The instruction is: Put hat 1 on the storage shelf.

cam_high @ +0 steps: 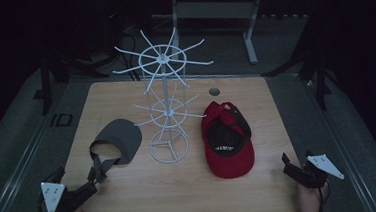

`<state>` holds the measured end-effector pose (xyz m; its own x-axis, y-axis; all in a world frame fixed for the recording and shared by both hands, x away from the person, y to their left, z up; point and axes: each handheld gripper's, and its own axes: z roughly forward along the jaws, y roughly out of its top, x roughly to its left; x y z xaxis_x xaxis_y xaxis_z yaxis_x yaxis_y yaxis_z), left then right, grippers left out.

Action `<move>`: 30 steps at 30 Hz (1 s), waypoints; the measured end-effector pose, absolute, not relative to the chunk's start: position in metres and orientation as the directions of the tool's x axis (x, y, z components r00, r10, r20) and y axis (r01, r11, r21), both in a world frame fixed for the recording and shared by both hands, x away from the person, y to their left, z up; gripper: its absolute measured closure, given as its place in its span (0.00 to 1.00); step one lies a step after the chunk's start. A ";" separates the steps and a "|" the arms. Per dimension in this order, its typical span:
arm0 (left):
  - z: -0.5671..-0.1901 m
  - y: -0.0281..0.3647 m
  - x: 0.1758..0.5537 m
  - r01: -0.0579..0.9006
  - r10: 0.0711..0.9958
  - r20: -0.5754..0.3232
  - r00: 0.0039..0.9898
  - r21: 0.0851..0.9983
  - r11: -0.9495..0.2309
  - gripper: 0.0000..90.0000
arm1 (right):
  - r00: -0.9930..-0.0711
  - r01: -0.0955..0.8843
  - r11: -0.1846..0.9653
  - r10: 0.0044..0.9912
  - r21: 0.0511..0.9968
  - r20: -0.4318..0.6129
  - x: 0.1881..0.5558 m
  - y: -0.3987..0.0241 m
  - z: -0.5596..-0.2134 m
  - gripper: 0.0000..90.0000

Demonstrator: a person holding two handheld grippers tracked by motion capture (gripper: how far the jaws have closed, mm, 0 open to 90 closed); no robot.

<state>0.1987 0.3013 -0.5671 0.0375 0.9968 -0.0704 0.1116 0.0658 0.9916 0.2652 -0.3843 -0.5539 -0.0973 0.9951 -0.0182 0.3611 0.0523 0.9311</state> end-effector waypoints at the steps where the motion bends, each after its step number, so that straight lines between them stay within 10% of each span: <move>1: -0.567 0.302 0.199 0.113 0.996 -0.076 0.041 0.991 0.071 0.02 | -0.095 0.369 0.058 0.995 0.928 -0.024 0.265 -0.384 -0.553 0.14; 30: -0.552 0.274 0.195 0.220 0.972 -0.149 0.181 0.969 0.108 0.02 | -0.402 0.531 0.192 0.915 0.825 0.046 0.312 -0.335 -0.494 0.15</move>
<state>0.1952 0.2742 -0.5525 0.1813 0.9720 -0.1495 0.2204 0.1080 0.9694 0.3121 -0.3348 -0.4937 -0.4015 0.9147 0.0457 0.5309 0.1918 0.8254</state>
